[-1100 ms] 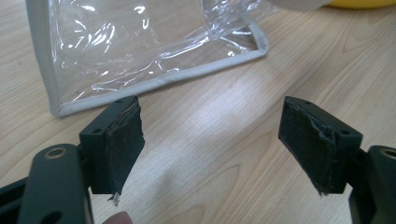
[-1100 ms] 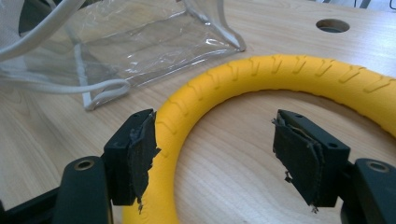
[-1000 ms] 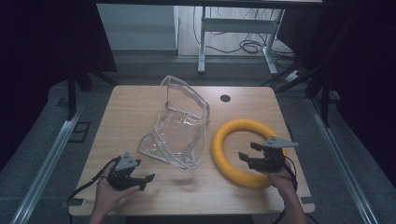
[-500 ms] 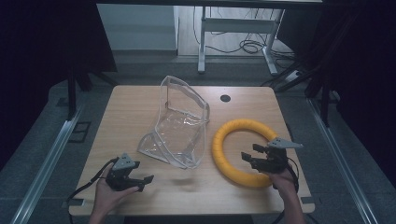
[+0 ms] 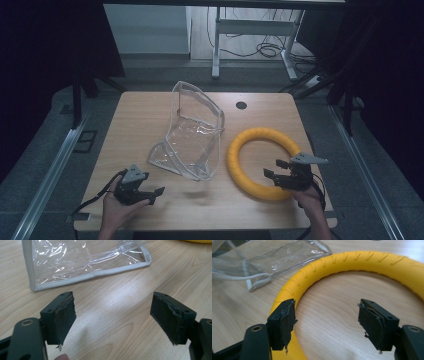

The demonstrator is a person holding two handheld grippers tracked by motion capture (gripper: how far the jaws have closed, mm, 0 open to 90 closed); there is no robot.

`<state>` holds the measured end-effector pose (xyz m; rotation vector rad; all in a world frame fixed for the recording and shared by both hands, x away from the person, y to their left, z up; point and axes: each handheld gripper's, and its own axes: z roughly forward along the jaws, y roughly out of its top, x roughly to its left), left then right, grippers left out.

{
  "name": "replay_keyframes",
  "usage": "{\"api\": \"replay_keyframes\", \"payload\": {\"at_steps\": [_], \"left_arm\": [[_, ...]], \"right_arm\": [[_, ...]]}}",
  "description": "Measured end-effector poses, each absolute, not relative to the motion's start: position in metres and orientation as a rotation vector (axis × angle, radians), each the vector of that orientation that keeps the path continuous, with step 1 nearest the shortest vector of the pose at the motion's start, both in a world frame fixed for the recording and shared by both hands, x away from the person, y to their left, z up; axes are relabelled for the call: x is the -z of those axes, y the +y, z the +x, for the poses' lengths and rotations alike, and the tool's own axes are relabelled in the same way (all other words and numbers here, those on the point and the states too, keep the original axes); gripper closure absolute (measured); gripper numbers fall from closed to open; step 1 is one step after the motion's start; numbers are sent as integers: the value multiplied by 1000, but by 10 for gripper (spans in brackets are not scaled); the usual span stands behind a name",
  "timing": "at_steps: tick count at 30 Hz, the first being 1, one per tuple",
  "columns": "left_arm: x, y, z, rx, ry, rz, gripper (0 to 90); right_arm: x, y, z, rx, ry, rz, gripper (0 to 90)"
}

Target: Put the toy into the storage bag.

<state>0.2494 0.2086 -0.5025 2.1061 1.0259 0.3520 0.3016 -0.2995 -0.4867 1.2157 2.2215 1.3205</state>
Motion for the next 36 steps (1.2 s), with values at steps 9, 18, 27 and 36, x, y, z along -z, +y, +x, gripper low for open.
{"api": "replay_keyframes", "payload": {"at_steps": [9,18,27,36], "left_arm": [[510,204,244,-357,1002,2144,202],[517,211,239,-351,1022,2140,202],[515,213,243,-341,1021,2103,204],[518,209,242,-356,1011,2093,205]], "right_arm": [[470,-304,300,-1290,2266,1193,355],[453,-292,304,-1201,2404,1111,340],[437,-265,315,-1036,2591,986,314],[433,-240,320,-893,2733,893,311]]}}
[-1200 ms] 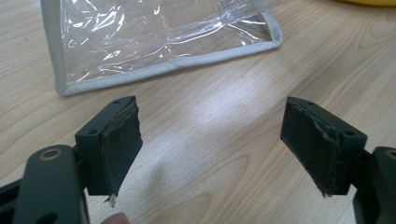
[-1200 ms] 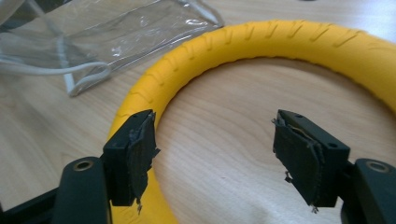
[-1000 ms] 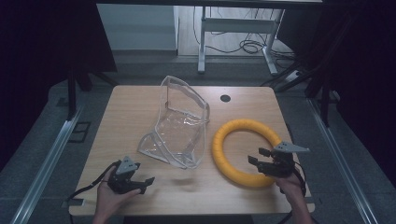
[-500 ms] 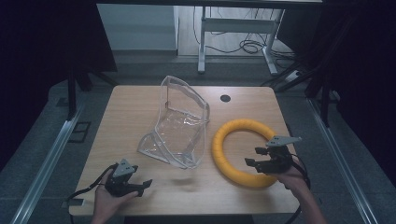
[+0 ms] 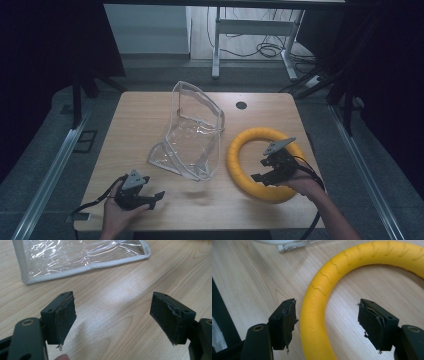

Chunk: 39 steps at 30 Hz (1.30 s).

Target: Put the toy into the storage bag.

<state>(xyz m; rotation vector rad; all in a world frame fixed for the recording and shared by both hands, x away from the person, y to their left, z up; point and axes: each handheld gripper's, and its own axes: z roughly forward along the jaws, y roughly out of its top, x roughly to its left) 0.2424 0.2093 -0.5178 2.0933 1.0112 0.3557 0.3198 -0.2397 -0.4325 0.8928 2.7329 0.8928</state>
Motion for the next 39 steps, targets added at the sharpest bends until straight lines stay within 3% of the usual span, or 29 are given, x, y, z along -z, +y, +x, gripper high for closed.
{"api": "replay_keyframes", "payload": {"at_steps": [26,39], "left_arm": [[521,207,243,-364,1010,2103,208],[522,206,242,-371,1008,2108,211]], "right_arm": [[483,-189,325,-355,2967,767,332],[497,-178,329,-209,3005,759,495]]}}
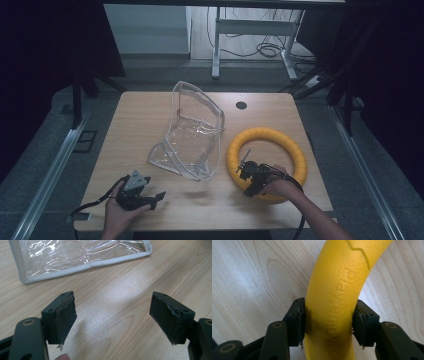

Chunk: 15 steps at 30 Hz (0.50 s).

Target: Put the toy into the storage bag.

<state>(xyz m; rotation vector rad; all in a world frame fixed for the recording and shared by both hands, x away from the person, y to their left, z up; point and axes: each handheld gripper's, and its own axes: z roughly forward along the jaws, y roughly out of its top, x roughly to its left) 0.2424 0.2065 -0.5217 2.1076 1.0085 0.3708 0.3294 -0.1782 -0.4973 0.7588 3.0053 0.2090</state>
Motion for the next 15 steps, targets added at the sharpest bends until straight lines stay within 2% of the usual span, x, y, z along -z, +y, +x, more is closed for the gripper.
{"api": "replay_keyframes", "payload": {"at_steps": [7,15], "left_arm": [[522,206,242,-372,1009,2110,212],[522,206,243,-377,1010,2110,213]], "right_arm": [[497,-184,335,-256,3048,778,507],[466,-205,340,-546,3017,866,513]]}}
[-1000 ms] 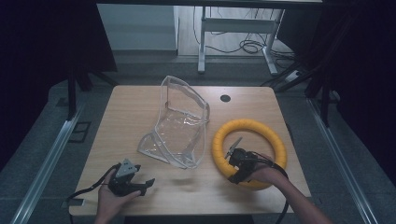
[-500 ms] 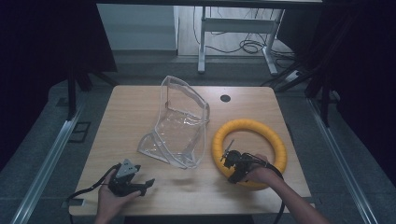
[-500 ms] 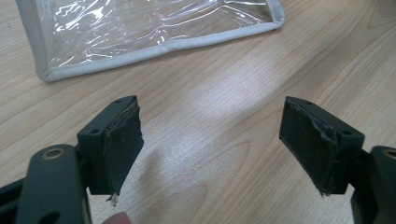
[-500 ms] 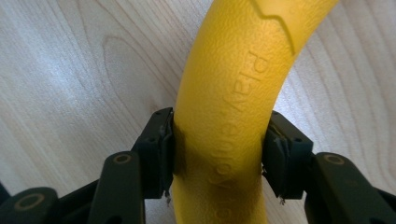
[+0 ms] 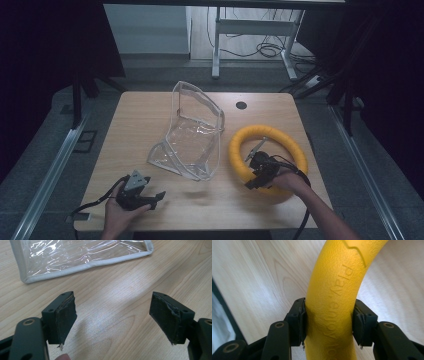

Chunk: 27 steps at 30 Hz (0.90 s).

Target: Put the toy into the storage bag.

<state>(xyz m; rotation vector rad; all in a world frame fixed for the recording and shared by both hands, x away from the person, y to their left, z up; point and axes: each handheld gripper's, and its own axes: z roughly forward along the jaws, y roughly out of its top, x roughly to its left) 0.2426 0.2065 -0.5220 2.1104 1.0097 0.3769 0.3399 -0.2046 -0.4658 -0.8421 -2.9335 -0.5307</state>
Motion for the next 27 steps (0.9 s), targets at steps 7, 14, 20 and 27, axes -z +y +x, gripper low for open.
{"api": "replay_keyframes", "payload": {"at_steps": [7,14,20,27], "left_arm": [[522,207,243,-381,1011,2108,213],[522,207,243,-385,1011,2108,214],[521,208,243,-392,1010,2105,213],[521,208,243,-393,1010,2107,214]], "right_arm": [[451,-216,340,655,-2920,-866,516],[434,-224,343,772,-2891,-883,516],[416,-234,344,903,-2860,-918,517],[399,-248,346,1062,-2835,-959,518]]}}
